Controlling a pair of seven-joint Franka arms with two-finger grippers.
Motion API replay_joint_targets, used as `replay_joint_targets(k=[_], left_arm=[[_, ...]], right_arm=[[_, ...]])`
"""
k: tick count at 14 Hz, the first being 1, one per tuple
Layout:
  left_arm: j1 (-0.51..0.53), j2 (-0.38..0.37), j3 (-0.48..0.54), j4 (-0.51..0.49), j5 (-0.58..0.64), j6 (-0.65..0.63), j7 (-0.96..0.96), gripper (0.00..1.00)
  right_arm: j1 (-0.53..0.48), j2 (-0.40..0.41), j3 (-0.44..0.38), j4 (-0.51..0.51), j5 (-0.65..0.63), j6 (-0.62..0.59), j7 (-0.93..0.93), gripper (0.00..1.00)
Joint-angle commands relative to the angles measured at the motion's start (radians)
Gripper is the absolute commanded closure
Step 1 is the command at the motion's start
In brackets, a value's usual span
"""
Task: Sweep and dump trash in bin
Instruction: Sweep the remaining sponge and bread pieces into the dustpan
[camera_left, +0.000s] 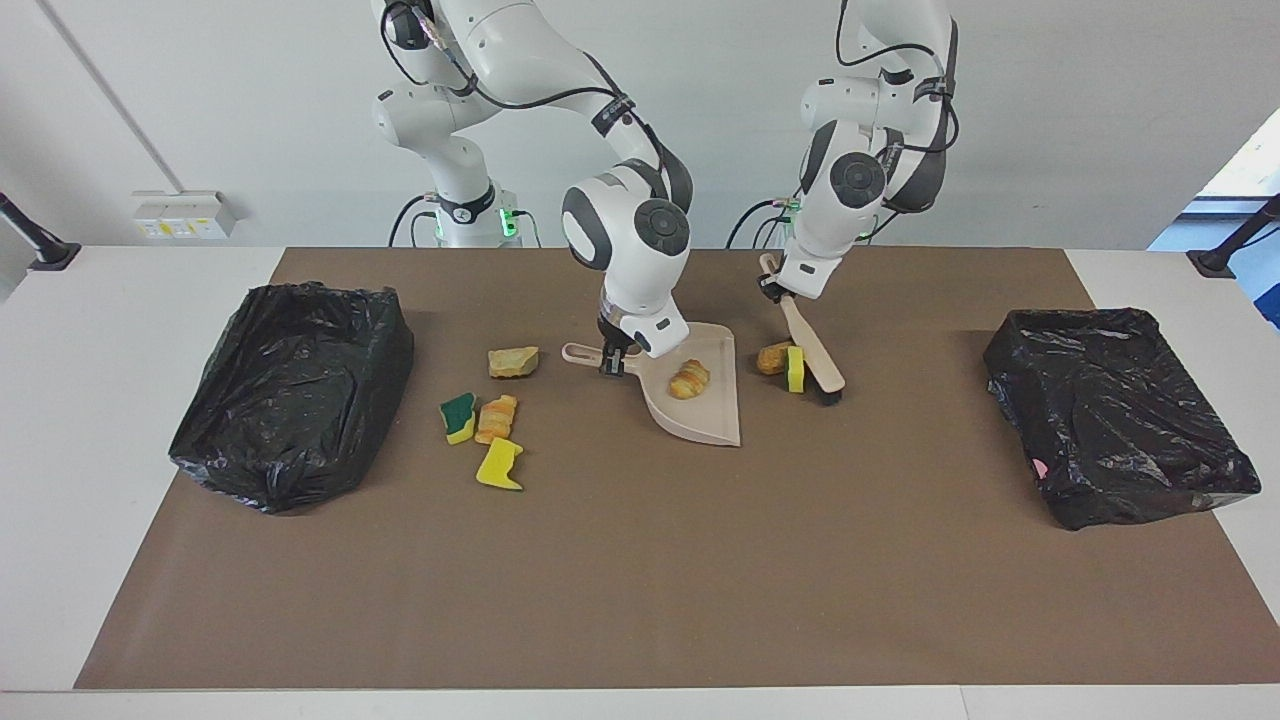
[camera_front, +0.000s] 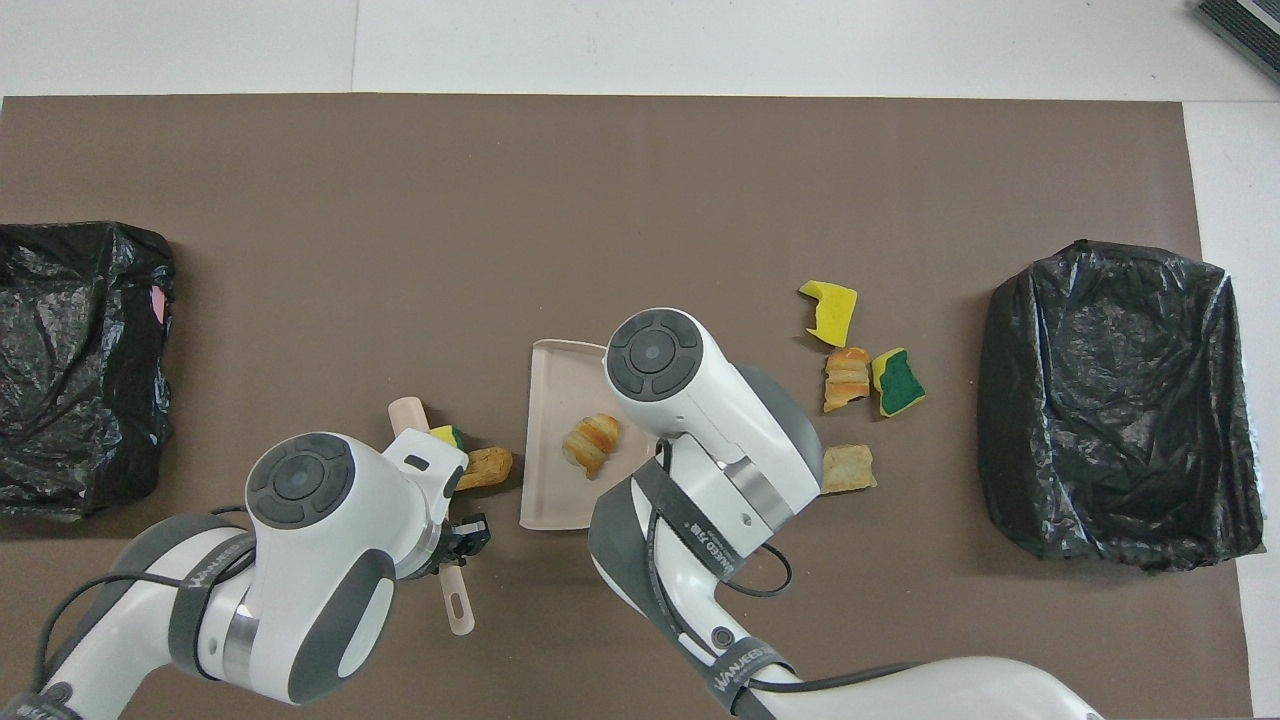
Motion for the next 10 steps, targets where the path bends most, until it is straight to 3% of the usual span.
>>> replay_joint_targets(k=[1, 10], left_arm=[[-0.010, 0.036, -0.036, 0.054, -0.010, 0.022, -0.015, 1.00], [-0.012, 0.108, -0.164, 0.160, -0.051, 0.093, 0.056, 1.00]], right_arm=[[-0.001, -0.012, 0.003, -0.020, 0.001, 0.015, -0.026, 1.00], [-0.001, -0.011, 0.001, -0.018, 0.001, 0.013, -0.026, 1.00]])
